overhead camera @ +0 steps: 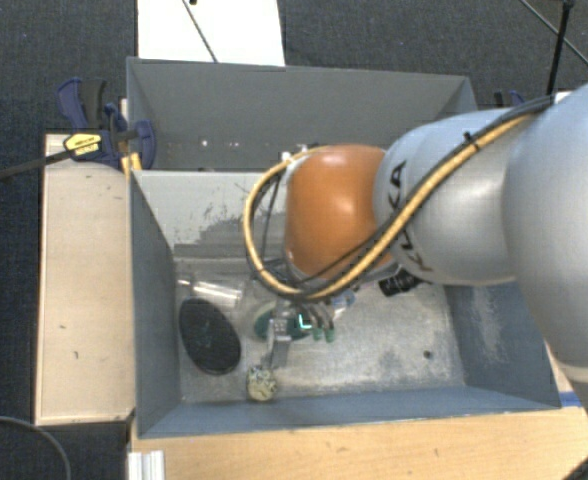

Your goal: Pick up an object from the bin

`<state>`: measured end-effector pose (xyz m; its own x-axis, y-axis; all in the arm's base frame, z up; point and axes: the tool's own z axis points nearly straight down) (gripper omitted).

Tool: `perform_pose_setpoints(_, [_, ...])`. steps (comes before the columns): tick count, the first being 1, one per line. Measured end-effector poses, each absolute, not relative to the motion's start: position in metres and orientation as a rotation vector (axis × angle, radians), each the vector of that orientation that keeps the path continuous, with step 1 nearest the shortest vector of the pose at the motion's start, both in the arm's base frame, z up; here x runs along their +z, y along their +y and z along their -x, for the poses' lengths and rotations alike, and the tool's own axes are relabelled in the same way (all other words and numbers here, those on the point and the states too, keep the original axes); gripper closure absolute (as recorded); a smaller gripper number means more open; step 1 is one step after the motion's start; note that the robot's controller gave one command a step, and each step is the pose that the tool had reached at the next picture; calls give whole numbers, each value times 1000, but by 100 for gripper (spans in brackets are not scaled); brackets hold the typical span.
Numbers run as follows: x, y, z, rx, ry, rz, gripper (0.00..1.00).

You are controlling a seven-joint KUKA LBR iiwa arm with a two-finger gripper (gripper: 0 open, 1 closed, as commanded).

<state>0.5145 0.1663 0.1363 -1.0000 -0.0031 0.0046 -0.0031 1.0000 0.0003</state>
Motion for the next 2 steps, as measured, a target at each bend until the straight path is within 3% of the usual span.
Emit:
perform_pose_setpoints(1, [71, 115, -534, 5, -3138, 32, 0])
perform_pose_setpoints(2, [75, 119, -534, -2, -3142, 34, 100])
